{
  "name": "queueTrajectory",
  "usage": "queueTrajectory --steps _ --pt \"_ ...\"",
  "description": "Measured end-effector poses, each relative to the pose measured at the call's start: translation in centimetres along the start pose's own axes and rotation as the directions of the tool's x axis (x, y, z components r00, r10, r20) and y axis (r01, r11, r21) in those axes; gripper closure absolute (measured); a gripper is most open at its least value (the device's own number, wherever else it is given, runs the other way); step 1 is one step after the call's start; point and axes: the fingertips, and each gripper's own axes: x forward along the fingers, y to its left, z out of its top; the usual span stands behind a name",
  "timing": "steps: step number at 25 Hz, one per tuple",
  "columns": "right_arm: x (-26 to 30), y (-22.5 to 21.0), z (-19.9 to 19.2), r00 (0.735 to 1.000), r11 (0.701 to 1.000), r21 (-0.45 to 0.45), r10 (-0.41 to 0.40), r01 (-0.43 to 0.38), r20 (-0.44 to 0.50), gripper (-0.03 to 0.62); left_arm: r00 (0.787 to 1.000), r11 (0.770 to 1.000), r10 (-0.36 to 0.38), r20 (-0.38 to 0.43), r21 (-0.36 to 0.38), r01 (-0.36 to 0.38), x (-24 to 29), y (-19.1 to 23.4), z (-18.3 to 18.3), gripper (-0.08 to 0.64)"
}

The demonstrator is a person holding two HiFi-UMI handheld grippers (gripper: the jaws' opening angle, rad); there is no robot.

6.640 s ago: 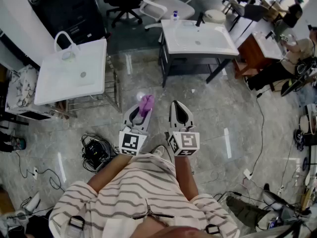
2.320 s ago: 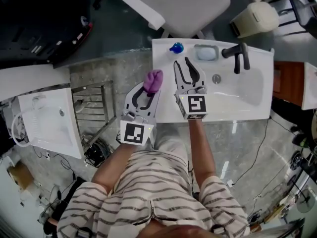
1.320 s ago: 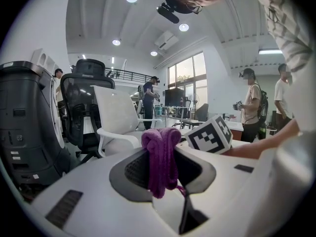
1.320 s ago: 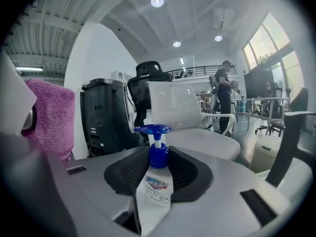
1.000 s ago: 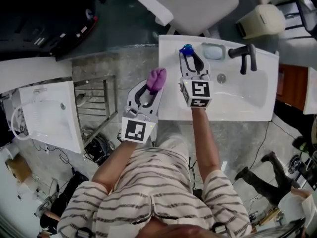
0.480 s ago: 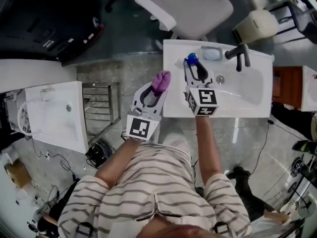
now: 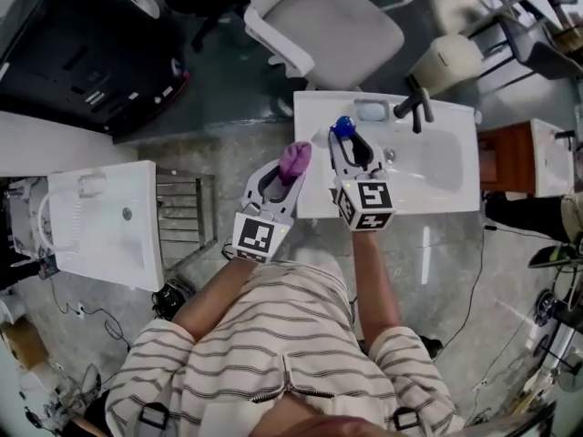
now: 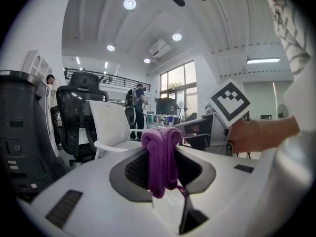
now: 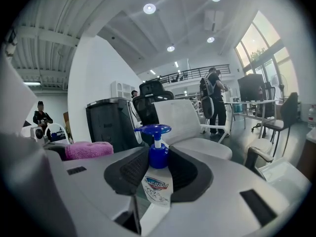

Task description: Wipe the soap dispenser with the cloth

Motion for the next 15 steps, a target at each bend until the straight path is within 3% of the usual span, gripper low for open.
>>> queueTrajectory --steps 15 --pt "-5.6 3.5 5.4 0.997 0.999 0.002 -0.044 0.044 0.068 0.459 0.994 0.997 -0.073 0.075 0.038 0.070 -2.4 -1.8 3.5 0.444"
